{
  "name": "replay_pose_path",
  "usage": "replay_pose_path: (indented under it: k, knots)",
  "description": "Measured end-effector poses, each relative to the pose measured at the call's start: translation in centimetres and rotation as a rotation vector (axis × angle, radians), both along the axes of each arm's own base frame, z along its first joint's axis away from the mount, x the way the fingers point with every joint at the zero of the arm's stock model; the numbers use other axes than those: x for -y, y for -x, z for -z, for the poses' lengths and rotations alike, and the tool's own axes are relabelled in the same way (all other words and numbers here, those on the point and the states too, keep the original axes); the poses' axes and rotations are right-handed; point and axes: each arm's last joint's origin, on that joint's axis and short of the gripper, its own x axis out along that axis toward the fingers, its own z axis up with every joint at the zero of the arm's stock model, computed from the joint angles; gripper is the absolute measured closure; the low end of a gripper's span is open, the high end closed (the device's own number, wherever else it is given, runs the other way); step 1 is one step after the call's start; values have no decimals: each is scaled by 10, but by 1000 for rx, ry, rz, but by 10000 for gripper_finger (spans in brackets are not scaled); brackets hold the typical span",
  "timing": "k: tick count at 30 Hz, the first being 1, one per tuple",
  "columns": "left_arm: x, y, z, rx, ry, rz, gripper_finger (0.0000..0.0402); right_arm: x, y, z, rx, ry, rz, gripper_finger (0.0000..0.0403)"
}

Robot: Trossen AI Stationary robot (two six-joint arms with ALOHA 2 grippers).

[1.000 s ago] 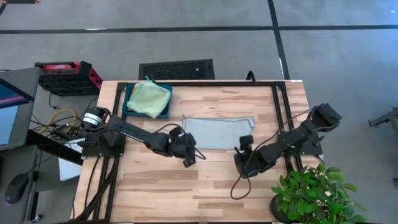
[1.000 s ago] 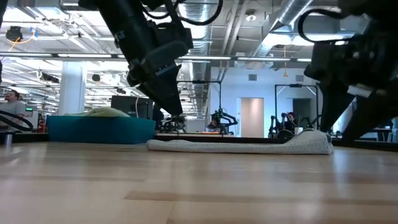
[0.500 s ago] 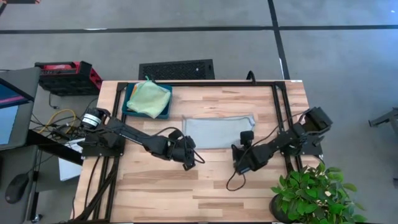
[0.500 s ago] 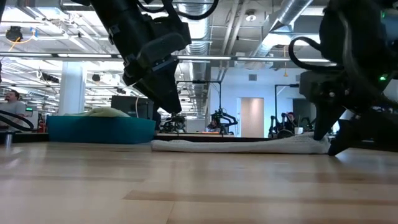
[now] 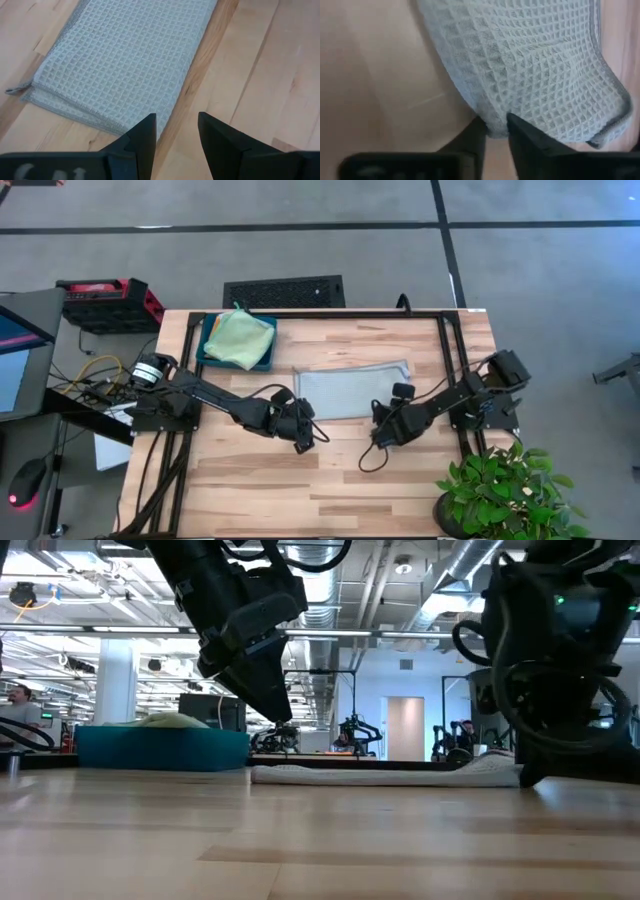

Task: Fold microfiber towels
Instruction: Fold the gray towel

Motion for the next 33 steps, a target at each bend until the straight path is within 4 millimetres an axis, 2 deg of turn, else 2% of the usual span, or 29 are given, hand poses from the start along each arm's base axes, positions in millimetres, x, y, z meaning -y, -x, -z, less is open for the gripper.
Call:
replay_pose_path:
  k: [6,12,18,26,33]
  knots:
    - [1,0,0,6,11,-13,262,9,-2,-1,-16,-5,13,386]
    - [11,3,0,24,42,-28,262,13,-17,-14,-49,-6,-69,373]
    - [22,6,0,33,60,-21,262,23,-46,-37,-12,0,-182,395]
    - [36,12,-2,45,81,-5,262,41,-92,-58,209,34,-388,386]
    - [44,21,-18,97,100,-10,262,53,-115,-71,363,3,-538,394]
